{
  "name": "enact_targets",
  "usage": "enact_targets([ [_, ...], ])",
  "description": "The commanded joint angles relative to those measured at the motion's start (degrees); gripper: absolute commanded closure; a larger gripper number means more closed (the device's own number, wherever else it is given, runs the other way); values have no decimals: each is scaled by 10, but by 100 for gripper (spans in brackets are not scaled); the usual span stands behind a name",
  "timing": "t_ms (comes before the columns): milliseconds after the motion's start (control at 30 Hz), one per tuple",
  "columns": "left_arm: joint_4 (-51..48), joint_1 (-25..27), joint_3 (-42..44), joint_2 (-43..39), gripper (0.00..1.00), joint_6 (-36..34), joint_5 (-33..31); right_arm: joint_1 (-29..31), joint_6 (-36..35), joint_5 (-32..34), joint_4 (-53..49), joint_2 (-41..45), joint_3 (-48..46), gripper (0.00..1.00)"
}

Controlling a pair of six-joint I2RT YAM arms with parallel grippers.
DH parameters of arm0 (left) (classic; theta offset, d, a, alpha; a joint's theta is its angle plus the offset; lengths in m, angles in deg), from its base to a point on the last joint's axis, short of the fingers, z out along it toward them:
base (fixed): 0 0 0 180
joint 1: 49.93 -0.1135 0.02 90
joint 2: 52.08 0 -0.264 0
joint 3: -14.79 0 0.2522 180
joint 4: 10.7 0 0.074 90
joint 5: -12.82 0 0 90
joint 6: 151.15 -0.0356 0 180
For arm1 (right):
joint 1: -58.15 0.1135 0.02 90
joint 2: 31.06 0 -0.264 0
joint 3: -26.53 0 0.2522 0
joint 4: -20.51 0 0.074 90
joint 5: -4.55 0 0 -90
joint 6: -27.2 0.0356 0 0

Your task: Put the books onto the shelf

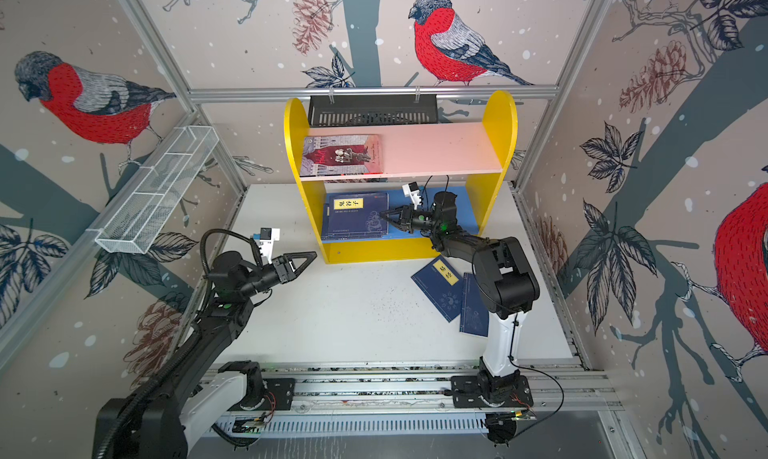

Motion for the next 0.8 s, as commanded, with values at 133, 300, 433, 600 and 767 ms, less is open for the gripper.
enact_targets([
  [133,7,-1,3,-5,22,-10,4,7,-85,9,-102,-5,42,97],
  [300,9,-1,6,-7,22,-10,5,15,-155,20,-210,-7,77,97],
  [433,10,-1,7,-9,22,-10,6,14,-169,21,-236,-9,86,97],
  [600,11,-1,9,-11,22,-9,7,15,-194,25,-283,-13,105,95],
  [767,12,-1,10,-13,22,-11,7,20,-233,45,-349,-15,132,90],
])
